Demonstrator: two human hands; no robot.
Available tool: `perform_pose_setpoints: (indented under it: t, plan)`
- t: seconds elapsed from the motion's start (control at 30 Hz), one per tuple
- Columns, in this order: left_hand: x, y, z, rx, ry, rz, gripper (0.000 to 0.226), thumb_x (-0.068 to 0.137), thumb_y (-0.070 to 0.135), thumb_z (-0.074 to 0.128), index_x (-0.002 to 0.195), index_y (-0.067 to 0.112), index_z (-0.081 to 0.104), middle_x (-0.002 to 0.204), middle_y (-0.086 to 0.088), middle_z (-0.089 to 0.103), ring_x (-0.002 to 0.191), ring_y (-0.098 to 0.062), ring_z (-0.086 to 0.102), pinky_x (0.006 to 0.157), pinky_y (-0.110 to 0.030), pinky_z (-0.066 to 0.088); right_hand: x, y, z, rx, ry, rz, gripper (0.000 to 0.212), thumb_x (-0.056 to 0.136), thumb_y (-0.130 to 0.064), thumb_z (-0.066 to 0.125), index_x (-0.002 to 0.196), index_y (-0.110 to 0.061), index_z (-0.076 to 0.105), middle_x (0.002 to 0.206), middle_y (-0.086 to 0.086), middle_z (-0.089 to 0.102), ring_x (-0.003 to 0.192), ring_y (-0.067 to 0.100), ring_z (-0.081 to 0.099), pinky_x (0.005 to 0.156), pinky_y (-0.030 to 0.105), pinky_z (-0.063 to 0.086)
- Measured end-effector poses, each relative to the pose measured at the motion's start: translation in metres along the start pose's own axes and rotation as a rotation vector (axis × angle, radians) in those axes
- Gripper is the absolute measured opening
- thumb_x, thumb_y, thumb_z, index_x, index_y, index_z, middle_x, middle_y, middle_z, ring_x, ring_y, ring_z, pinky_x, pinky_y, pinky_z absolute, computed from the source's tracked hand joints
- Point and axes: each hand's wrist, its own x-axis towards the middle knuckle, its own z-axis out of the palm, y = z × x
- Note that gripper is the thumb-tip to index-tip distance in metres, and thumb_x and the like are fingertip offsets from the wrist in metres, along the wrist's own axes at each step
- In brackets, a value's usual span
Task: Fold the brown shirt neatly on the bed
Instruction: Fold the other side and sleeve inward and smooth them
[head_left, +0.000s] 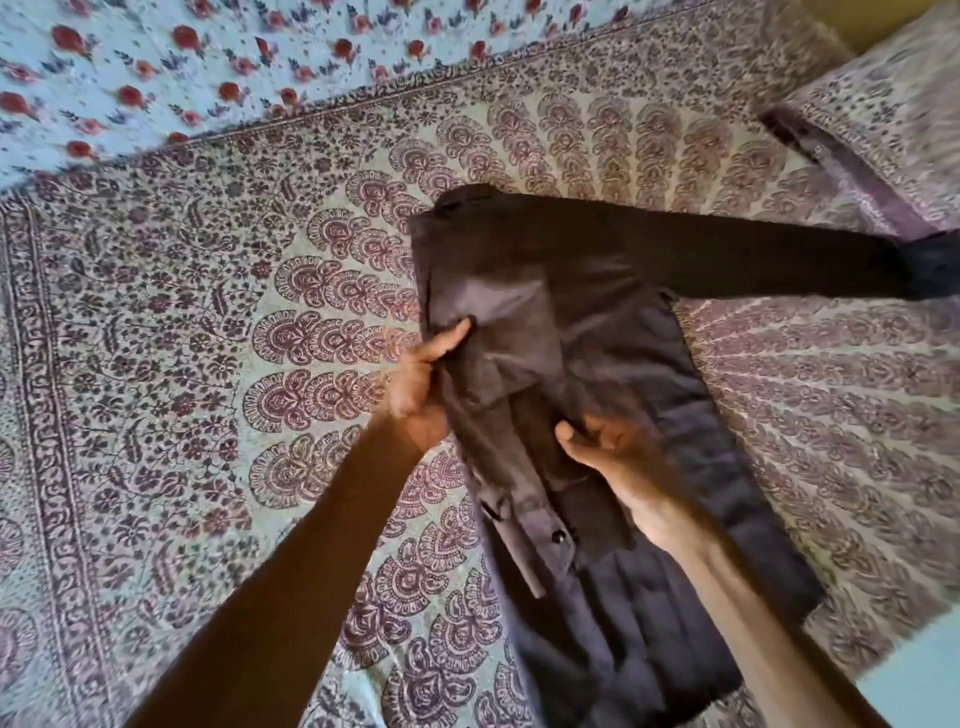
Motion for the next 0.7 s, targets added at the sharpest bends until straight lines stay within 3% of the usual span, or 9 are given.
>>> perform_pose_setpoints:
  t: [0.13, 0.2, 0.27, 0.37, 0.43, 0.53, 0.63, 0.7]
  plan:
    - [0.007, -0.080, -0.057, 0.187, 0.397, -0.254, 0.017, 0.091, 0.017, 0.057, 0.104, 0.009, 0.065, 0.086, -0.006, 0.075, 0.076, -0.019, 0.073, 0.071, -0.036, 0.060, -0.006, 0.091, -0.025, -0.328, 0.019, 0.359, 0.030, 0.090, -0.030, 0.067, 0.065, -0.014, 0.062, 0.066, -0.001, 0.055, 0.067, 0.013, 0.049, 0.064, 0.028, 0.032]
    - [0.003, -0.115, -0.075, 0.380, 0.504, -0.372, 0.009, 0.090, 0.025, 0.060, 0.095, 0.017, 0.062, 0.078, 0.001, 0.073, 0.066, -0.013, 0.069, 0.065, -0.028, 0.052, -0.013, 0.132, -0.030, -0.329, 0.055, 0.497, 0.030, 0.090, -0.026, 0.067, 0.063, -0.016, 0.060, 0.062, -0.006, 0.054, 0.063, 0.011, 0.049, 0.060, 0.027, 0.031]
    - [-0.001, -0.136, -0.079, 0.444, 0.565, -0.392, 0.007, 0.091, 0.025, 0.060, 0.088, 0.019, 0.059, 0.078, 0.004, 0.069, 0.064, -0.011, 0.065, 0.062, -0.025, 0.044, -0.022, 0.160, -0.031, -0.317, 0.061, 0.546, 0.024, 0.089, -0.024, 0.069, 0.067, -0.015, 0.064, 0.063, -0.007, 0.057, 0.072, 0.014, 0.053, 0.065, 0.027, 0.032]
    - [0.002, -0.153, -0.081, 0.463, 0.634, -0.336, 0.007, 0.092, 0.018, 0.058, 0.086, 0.019, 0.056, 0.070, 0.008, 0.068, 0.051, -0.005, 0.065, 0.053, -0.022, 0.048, -0.030, 0.173, -0.036, -0.319, 0.071, 0.531, 0.025, 0.090, -0.022, 0.068, 0.065, -0.019, 0.064, 0.059, -0.011, 0.058, 0.064, 0.008, 0.053, 0.056, 0.023, 0.036]
    - [0.002, -0.160, -0.080, 0.460, 0.670, -0.332, 0.008, 0.093, 0.017, 0.056, 0.086, 0.020, 0.054, 0.078, 0.006, 0.064, 0.054, -0.007, 0.064, 0.059, -0.024, 0.048, -0.035, 0.170, -0.038, -0.294, 0.060, 0.506, 0.023, 0.089, -0.022, 0.069, 0.067, -0.021, 0.066, 0.058, -0.015, 0.061, 0.064, 0.004, 0.054, 0.054, 0.019, 0.037]
    - [0.001, -0.174, -0.084, 0.469, 0.770, -0.294, 0.007, 0.092, 0.016, 0.057, 0.085, 0.019, 0.057, 0.081, 0.002, 0.060, 0.069, -0.013, 0.057, 0.075, -0.032, 0.046, -0.052, 0.165, -0.044, -0.227, 0.002, 0.482, 0.005, 0.088, -0.023, 0.071, 0.083, -0.021, 0.071, 0.076, -0.011, 0.068, 0.078, 0.007, 0.059, 0.061, 0.017, 0.042]
    - [-0.007, -0.186, -0.090, 0.585, 0.846, -0.262, 0.005, 0.091, 0.019, 0.059, 0.096, 0.021, 0.057, 0.085, -0.003, 0.059, 0.077, -0.018, 0.056, 0.069, -0.033, 0.046, -0.065, 0.169, -0.049, -0.232, -0.050, 0.555, 0.012, 0.087, -0.025, 0.071, 0.093, -0.015, 0.071, 0.081, 0.000, 0.064, 0.077, 0.014, 0.055, 0.057, 0.024, 0.037]
    - [-0.016, -0.197, -0.092, 0.655, 0.812, -0.273, 0.006, 0.092, 0.021, 0.059, 0.087, 0.021, 0.056, 0.088, -0.005, 0.059, 0.081, -0.020, 0.057, 0.064, -0.032, 0.049, -0.068, 0.173, -0.051, -0.405, 0.024, 0.524, 0.022, 0.086, -0.031, 0.072, 0.094, -0.010, 0.070, 0.082, 0.004, 0.065, 0.080, 0.018, 0.059, 0.060, 0.027, 0.039]
